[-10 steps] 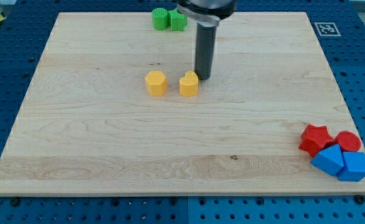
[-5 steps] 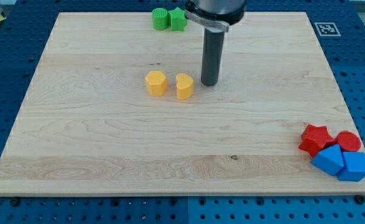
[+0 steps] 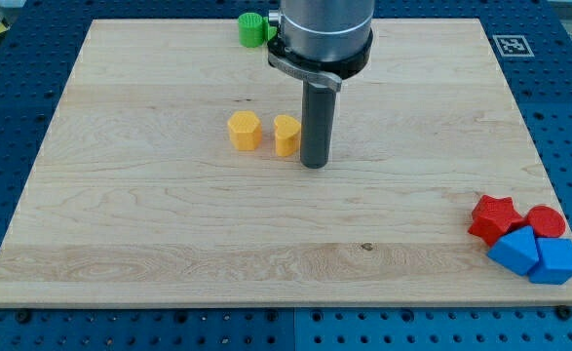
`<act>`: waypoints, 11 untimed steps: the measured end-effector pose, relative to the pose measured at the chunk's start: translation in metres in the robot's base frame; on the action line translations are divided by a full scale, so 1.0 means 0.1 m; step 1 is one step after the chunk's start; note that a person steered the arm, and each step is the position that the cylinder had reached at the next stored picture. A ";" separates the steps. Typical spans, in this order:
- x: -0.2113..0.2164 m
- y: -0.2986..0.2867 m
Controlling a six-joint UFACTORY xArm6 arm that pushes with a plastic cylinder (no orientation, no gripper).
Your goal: Push the yellow heart closer to the yellow hexagon
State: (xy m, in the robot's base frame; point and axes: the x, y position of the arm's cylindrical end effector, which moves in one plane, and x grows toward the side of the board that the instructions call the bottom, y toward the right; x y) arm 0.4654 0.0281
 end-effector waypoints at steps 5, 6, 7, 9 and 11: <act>-0.08 -0.29; -0.08 -0.02; -0.29 0.09; -0.64 0.02; -0.64 -0.28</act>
